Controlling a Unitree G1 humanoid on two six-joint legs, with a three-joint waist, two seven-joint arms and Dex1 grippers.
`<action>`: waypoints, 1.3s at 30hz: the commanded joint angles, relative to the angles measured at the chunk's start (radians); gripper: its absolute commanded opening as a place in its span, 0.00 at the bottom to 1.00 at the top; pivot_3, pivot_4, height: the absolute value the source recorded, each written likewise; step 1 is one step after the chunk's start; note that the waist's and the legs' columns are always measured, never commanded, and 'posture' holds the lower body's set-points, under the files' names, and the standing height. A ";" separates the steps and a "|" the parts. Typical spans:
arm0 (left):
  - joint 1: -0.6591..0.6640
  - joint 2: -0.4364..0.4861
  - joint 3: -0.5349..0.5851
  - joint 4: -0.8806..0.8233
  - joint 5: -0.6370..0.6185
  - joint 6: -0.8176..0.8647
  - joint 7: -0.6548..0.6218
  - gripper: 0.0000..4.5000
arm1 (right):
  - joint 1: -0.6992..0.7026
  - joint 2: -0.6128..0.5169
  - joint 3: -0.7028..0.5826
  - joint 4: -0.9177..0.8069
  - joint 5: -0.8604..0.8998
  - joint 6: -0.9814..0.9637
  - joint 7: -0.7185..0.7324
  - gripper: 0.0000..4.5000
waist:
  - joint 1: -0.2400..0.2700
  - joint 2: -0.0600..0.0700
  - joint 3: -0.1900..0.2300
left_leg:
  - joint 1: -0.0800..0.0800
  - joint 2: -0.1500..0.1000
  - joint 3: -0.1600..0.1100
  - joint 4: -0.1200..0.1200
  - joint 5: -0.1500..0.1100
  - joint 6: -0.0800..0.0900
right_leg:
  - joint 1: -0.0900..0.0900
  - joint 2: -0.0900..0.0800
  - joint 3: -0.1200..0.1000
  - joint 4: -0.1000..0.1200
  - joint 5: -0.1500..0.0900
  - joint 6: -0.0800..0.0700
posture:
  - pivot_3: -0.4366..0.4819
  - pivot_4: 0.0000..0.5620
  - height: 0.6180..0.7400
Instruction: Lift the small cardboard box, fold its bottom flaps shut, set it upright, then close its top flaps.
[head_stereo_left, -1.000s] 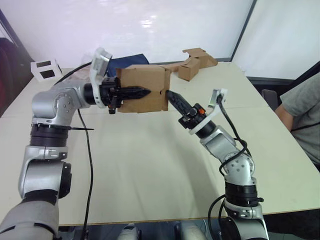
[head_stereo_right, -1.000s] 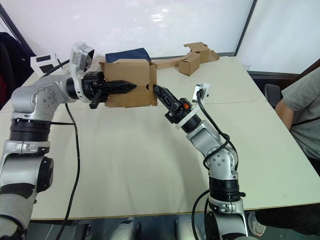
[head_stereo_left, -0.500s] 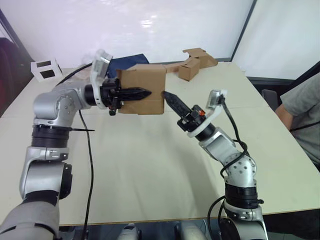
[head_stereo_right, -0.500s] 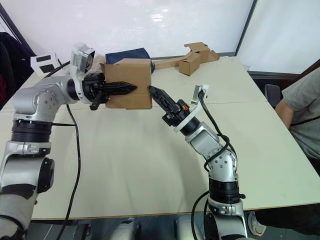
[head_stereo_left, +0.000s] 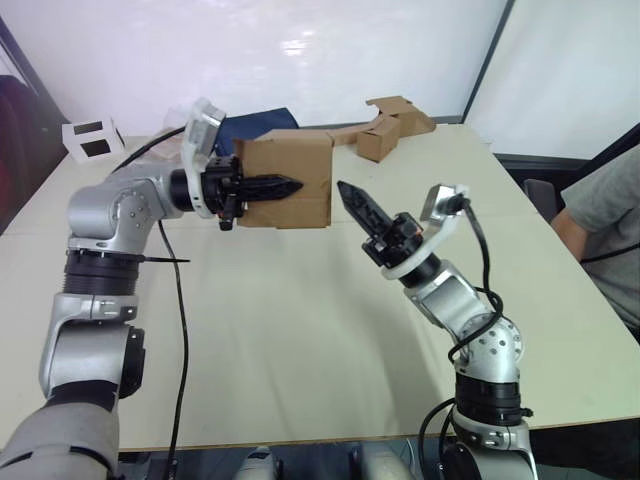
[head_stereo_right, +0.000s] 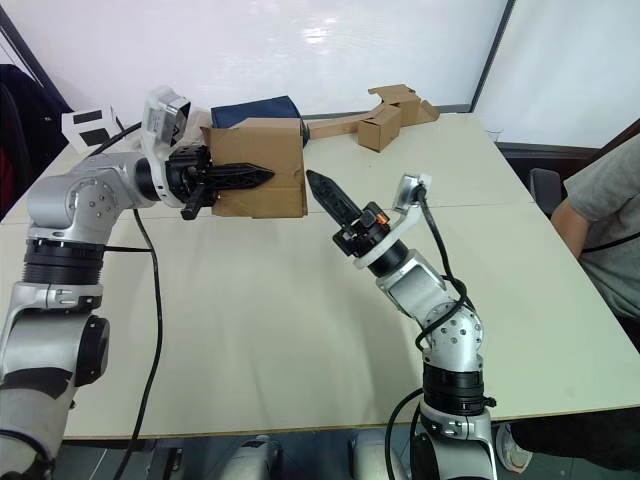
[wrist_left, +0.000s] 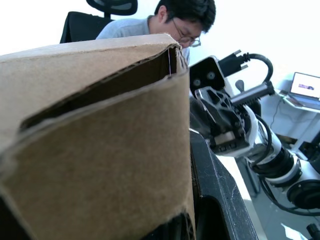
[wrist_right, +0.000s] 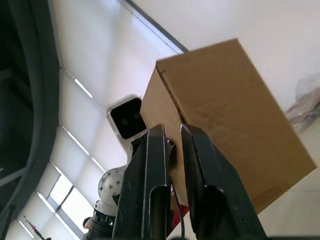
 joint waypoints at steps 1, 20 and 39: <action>-0.028 0.002 0.030 -0.006 -0.014 -0.008 -0.002 0.00 | 0.004 -0.011 -0.018 -0.038 0.019 -0.017 -0.012 0.04 | -0.001 0.000 0.000 | 0.000 0.000 0.000 0.000 0.000 0.001 | 0.000 0.000 0.000 0.000 0.000 0.000 | 0.48 0.27 1.00; -0.027 -0.009 0.032 -0.012 -0.022 -0.004 0.000 0.00 | 0.016 -0.014 0.122 -0.041 -0.158 -0.016 0.036 0.04 | 0.000 0.000 0.000 | 0.000 0.000 0.000 0.000 -0.001 0.001 | 0.000 0.000 0.000 0.000 0.000 0.000 | 0.48 0.27 1.00; 0.005 0.160 -0.209 -0.281 0.178 0.031 0.033 0.00 | 0.240 -0.502 -0.014 -0.302 -0.261 0.067 0.089 0.04 | 0.002 0.000 0.000 | 0.001 0.000 0.000 0.000 -0.002 0.004 | 0.001 0.001 0.000 -0.001 0.000 0.000 | 0.48 0.27 1.00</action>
